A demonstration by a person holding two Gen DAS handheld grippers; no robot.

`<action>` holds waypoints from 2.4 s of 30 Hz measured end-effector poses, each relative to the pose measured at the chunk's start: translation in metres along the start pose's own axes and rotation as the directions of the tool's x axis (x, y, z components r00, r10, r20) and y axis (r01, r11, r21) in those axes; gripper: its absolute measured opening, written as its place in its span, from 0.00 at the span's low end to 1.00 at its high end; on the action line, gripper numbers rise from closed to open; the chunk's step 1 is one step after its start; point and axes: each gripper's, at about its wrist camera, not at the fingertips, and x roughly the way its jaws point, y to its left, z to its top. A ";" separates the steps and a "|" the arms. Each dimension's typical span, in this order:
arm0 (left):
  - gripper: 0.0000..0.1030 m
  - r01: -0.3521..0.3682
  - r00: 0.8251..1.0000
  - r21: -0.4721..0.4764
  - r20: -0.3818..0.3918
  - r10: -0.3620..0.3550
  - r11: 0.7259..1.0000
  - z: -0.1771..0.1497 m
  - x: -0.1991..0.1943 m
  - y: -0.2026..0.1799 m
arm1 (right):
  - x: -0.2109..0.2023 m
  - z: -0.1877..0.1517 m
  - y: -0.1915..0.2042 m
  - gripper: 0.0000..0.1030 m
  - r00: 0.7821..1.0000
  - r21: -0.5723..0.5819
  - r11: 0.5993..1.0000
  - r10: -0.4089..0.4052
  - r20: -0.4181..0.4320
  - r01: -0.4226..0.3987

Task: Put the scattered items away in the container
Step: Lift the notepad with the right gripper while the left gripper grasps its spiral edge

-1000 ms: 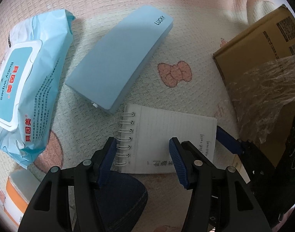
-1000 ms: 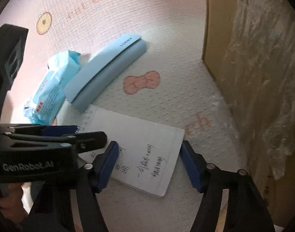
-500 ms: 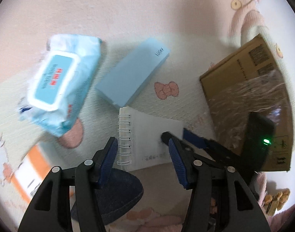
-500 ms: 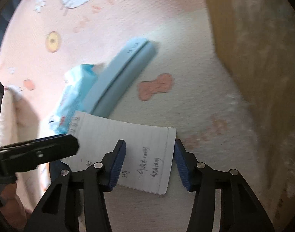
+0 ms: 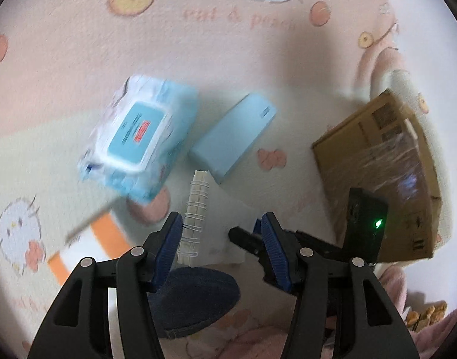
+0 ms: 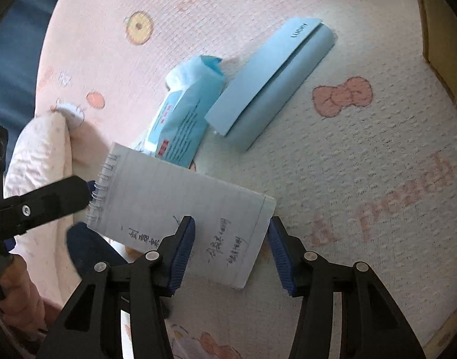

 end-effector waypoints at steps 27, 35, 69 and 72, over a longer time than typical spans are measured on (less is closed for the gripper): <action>0.57 -0.197 0.980 0.000 -0.036 0.197 0.980 0.014 0.042 0.042 | 0.030 0.029 0.032 0.28 1.000 -0.175 0.985 0.006 -0.009 -0.007; 0.35 -0.128 0.992 -0.116 -0.035 0.125 0.985 0.004 0.051 0.058 | 0.022 0.032 0.021 0.29 1.000 -0.149 0.989 -0.017 -0.020 0.014; 0.28 -0.008 0.999 -0.238 0.049 0.021 0.971 -0.013 0.042 0.096 | 0.038 0.050 -0.002 0.59 0.979 -0.102 0.974 0.201 -0.044 -0.204; 0.28 -0.037 0.997 -0.207 0.054 0.049 0.978 -0.014 0.042 0.090 | 0.039 0.047 0.011 0.51 0.991 -0.177 0.975 0.122 -0.058 -0.130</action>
